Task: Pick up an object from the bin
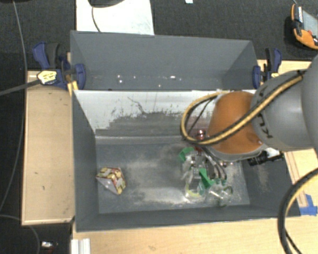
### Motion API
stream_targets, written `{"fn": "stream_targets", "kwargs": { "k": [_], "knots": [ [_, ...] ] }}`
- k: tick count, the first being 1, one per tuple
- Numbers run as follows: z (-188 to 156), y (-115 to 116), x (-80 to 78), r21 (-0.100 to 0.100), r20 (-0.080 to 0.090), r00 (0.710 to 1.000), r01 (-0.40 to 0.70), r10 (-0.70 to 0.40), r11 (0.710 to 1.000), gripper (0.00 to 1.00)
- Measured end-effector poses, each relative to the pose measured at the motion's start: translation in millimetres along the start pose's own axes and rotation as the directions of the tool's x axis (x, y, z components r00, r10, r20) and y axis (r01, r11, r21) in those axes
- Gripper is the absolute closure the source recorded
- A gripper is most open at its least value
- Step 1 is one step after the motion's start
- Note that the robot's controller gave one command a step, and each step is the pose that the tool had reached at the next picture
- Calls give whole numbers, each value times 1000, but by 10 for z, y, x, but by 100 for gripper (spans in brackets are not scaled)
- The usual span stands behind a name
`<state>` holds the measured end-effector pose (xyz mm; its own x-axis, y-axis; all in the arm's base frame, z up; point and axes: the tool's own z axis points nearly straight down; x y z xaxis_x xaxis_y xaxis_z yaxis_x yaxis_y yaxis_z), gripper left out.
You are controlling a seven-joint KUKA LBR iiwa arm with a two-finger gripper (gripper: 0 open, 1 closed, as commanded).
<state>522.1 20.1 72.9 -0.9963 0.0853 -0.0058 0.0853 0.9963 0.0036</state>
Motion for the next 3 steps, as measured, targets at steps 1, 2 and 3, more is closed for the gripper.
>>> {"fn": "stream_targets", "kwargs": {
  "k": [1, 2, 3],
  "knots": [
    [0, 0, 0, 0, 0, 1000, -1, 1, 1000, 100],
    [-141, -436, -230, -3, 1, 986, 164, -164, 986, 100],
    [-127, -821, -275, 1, 3, 988, 152, -152, 988, 100]
  ]
}}
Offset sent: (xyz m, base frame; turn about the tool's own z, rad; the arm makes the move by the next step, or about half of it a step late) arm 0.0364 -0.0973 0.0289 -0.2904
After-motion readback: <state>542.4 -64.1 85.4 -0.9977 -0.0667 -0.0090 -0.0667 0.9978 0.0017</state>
